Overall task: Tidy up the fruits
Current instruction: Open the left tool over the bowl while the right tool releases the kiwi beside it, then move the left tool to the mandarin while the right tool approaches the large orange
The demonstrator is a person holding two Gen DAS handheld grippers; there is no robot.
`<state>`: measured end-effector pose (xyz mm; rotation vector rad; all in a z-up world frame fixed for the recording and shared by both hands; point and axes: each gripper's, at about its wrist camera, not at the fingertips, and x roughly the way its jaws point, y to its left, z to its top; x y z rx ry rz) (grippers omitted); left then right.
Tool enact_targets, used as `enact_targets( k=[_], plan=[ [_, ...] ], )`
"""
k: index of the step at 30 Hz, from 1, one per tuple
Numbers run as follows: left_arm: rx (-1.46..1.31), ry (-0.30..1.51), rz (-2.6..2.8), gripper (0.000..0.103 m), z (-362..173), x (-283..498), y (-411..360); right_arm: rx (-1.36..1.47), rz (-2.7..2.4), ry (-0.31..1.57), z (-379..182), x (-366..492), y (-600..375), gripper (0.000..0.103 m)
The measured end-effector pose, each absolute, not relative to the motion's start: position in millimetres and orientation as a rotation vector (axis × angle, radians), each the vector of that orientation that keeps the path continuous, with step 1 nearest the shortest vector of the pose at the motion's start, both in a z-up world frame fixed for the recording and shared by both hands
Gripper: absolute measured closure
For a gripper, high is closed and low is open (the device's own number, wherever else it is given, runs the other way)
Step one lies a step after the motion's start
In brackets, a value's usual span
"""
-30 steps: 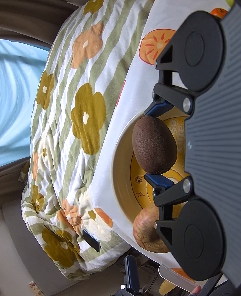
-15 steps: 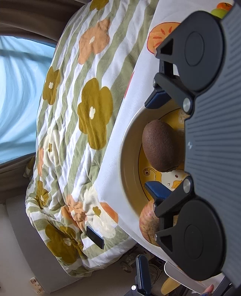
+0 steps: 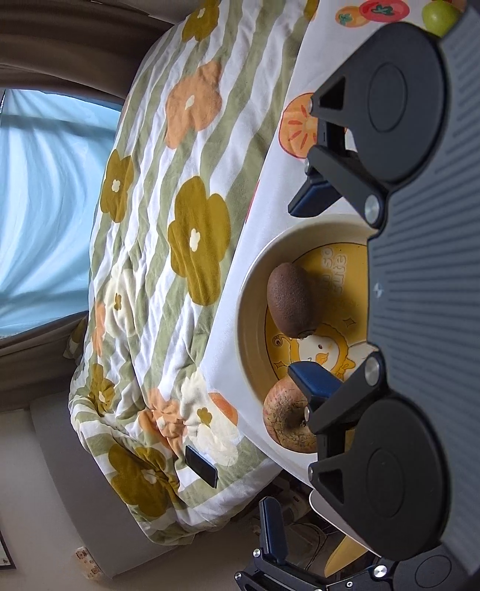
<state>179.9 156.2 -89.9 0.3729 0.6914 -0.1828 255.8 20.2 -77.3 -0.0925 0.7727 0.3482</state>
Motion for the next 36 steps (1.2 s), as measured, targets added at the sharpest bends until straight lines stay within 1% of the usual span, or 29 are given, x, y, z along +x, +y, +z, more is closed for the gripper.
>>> enact_targets(
  k=[10,19,25,36],
  plan=[
    [0.305,0.691,-0.120,0.000,-62,133,119,-0.077,0.292,0.732,-47,189,-50,0.003],
    [0.251,0.671,-0.115,0.000,-51,88,62,-0.094,0.202,0.700,-32,130,-133,0.003],
    [0.217,0.678,-0.163,0.000,-63,69,19,-0.079,0.164,0.715,-48,100,-185,0.003],
    [0.224,0.698,-0.275,0.000,-115,57,-59,0.062,0.068,0.761,-100,76,-252,0.006]
  ],
)
